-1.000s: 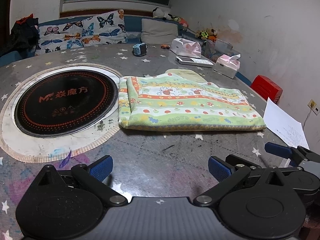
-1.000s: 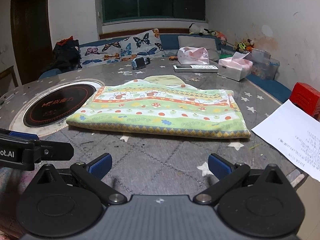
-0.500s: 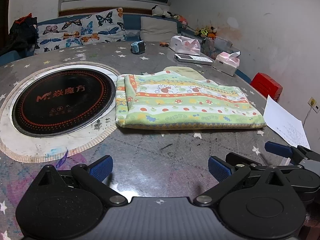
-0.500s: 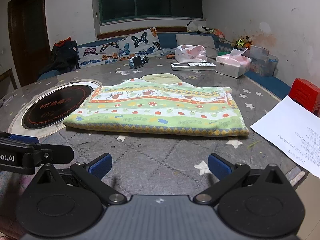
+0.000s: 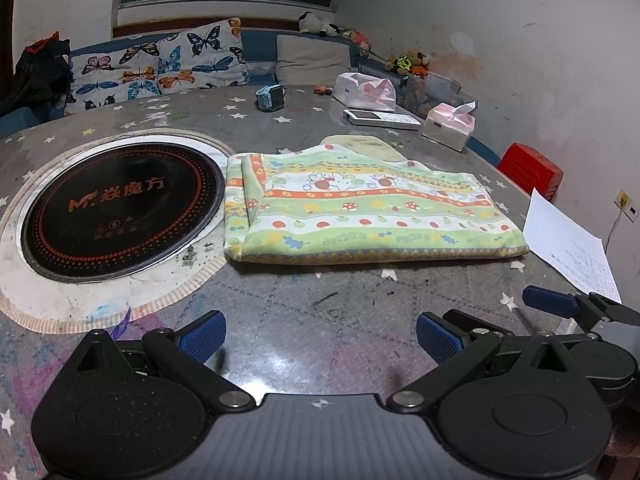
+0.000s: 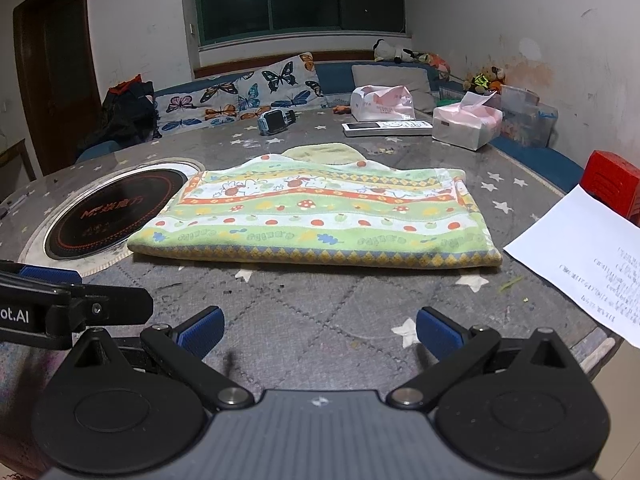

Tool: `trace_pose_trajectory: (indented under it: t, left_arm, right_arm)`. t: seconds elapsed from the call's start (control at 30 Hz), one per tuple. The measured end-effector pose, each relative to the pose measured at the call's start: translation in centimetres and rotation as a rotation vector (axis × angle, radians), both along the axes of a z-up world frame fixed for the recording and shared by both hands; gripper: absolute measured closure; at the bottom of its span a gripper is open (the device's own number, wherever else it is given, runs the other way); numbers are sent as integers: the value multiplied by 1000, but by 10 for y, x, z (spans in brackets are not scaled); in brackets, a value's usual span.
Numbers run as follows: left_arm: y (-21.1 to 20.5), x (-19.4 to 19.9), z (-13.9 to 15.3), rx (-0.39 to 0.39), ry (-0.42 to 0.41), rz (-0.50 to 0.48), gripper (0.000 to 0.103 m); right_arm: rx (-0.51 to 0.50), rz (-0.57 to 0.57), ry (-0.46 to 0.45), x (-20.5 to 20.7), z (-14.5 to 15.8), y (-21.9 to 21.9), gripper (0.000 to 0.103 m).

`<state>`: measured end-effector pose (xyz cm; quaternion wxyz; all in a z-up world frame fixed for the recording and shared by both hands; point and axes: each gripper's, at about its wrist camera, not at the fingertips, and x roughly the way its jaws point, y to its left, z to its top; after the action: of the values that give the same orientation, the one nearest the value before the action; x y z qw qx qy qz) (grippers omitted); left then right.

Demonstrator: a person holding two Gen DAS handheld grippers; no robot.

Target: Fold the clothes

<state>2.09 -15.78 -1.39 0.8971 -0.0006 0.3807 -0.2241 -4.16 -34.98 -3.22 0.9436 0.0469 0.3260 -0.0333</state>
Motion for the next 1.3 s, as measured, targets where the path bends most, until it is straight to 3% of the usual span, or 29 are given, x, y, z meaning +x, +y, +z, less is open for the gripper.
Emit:
trace_pose_trajectory:
  t: [1.3]
  left_arm:
    - [-12,9,2,22,-1,-16,0]
  right_arm:
    - [21,-7,11,6,-4,-5,0]
